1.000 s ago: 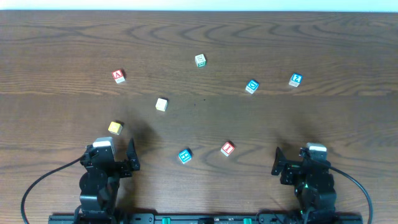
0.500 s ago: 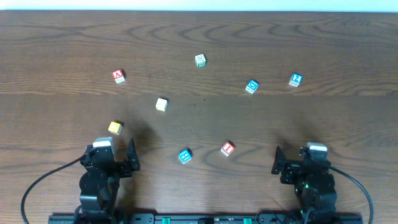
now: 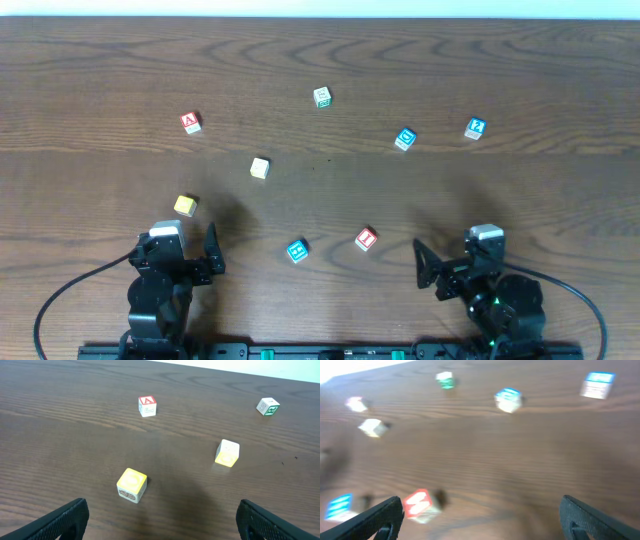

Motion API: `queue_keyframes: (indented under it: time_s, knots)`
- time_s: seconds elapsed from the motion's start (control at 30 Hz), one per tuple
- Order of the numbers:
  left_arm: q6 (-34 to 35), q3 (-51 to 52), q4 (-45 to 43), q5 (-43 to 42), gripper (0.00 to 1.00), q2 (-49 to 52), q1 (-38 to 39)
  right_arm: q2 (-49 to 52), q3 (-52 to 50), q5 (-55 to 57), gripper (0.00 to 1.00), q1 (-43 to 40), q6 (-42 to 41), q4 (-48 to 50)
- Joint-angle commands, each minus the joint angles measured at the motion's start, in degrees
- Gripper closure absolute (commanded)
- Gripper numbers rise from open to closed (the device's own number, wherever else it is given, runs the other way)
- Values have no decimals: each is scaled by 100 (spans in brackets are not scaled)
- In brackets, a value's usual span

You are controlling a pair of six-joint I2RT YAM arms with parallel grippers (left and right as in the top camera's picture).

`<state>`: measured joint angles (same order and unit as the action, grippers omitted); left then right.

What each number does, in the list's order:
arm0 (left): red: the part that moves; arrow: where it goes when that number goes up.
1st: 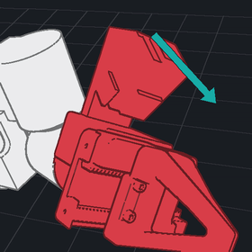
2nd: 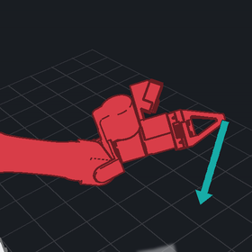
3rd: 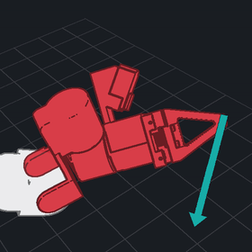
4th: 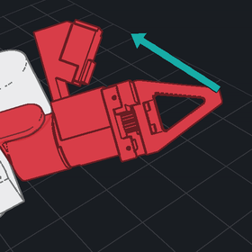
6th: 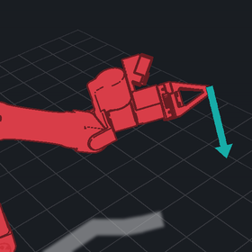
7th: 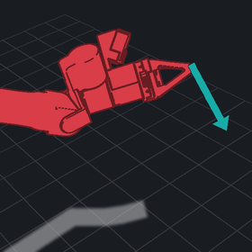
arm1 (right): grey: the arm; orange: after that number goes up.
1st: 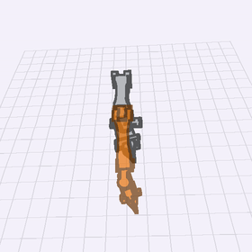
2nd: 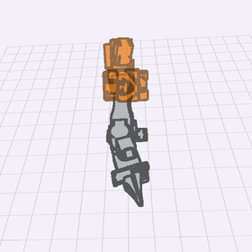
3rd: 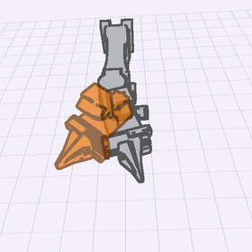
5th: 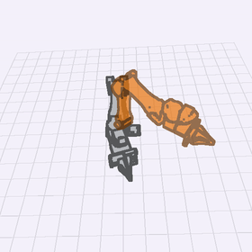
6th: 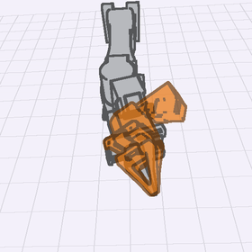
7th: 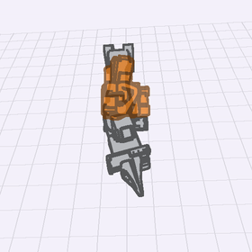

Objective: Spell out Ai2
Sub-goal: 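Move the right gripper over the red 'I' block near center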

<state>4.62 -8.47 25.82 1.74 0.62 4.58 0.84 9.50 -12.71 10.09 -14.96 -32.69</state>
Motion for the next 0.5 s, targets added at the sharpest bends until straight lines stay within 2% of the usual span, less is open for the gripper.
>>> queue_keyframes:
  time_s: [0.0, 0.07, 0.1, 0.47]
  knots:
    - [-39, 111, 7, 52, 5, -37, -15, -46, -15, -1005, 1, -66, -1344, 122]
    - [-39, 111, 7, 52, 5, -37, -15, -46, -15, -1078, 1, -63, -2463, 127]
    - [-39, 111, 7, 52, 5, -37, -15, -46, -15, -1163, 1, -63, -2627, 168]
    - [-37, 111, 7, 52, 5, -37, -15, 352, -15, -2157, 1, 269, -2780, 1364]
